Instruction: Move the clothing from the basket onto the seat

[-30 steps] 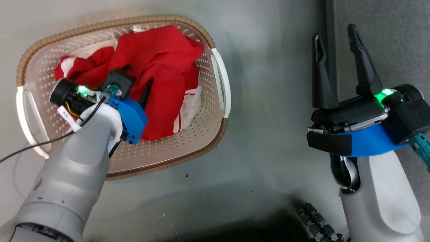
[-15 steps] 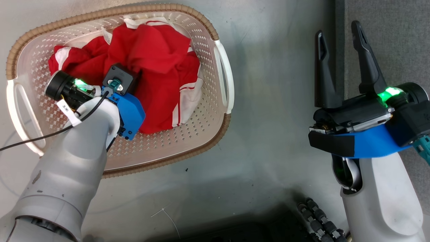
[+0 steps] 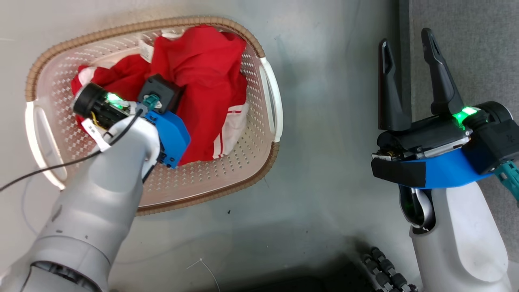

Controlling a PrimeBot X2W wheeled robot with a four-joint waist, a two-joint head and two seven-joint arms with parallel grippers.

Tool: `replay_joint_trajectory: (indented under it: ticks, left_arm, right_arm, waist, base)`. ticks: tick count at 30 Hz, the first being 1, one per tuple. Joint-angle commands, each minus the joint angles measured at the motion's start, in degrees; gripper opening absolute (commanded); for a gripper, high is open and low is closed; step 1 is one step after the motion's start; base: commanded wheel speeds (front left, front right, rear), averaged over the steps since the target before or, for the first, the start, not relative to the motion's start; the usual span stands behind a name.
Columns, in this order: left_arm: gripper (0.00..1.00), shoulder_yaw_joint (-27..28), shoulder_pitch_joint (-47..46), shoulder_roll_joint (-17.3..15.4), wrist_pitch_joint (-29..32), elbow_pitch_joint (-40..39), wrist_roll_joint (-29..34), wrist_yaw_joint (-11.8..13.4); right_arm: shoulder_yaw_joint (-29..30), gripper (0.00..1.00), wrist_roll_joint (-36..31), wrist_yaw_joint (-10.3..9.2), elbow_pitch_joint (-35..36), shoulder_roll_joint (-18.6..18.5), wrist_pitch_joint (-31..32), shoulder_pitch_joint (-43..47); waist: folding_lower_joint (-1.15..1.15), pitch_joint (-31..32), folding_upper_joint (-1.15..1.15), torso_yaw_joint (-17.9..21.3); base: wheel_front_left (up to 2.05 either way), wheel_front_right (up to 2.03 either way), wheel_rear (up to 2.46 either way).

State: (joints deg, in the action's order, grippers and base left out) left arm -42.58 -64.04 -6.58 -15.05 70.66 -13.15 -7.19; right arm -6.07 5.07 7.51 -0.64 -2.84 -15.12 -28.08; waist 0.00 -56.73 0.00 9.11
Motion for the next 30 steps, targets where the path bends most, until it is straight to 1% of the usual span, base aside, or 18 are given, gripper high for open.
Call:
replay_joint_trajectory:
  ticks: [1,8,20,26,30]
  left_arm:
    - [0.00,0.1,1.1,-0.1,-0.2,-1.0,-0.2,-0.1]
    - [0.00,-0.4,4.7,0.7,-0.2,-7.0,-1.4,-0.3]
    - [0.00,-4.3,12.9,1.6,-0.2,-17.0,-4.6,-0.4]
    - [0.00,-1.8,17.2,1.6,-0.2,-22.8,-6.1,-0.4]
    - [0.00,1.0,19.9,1.7,-0.2,-26.4,-5.6,-0.4]
  right_arm:
    - [-0.1,1.00,0.1,-0.04,-0.2,-0.1,-0.1,-0.6]
    - [0.0,1.00,-0.3,-0.04,-1.8,-0.1,-0.1,-0.9]
    - [0.1,1.00,-0.6,-0.04,-5.4,-0.1,-0.1,0.9]
    - [0.5,1.00,-0.9,-0.04,-7.0,-0.1,-0.1,2.9]
    - [0.9,1.00,-1.0,-0.04,-7.8,-0.1,-0.1,4.3]
  waist:
    - [0.00,1.0,0.00,-0.4]
    - [0.00,5.3,0.00,-2.1]
    - [0.00,14.9,0.00,-4.9]
    - [0.00,20.4,0.00,-6.4]
    - [0.00,24.1,0.00,-7.5]
  base:
    - [0.00,0.00,0.00]
    - [0.00,0.00,0.00]
    - [0.00,0.00,0.00]
    - [0.00,0.00,0.00]
    - [0.00,0.00,0.00]
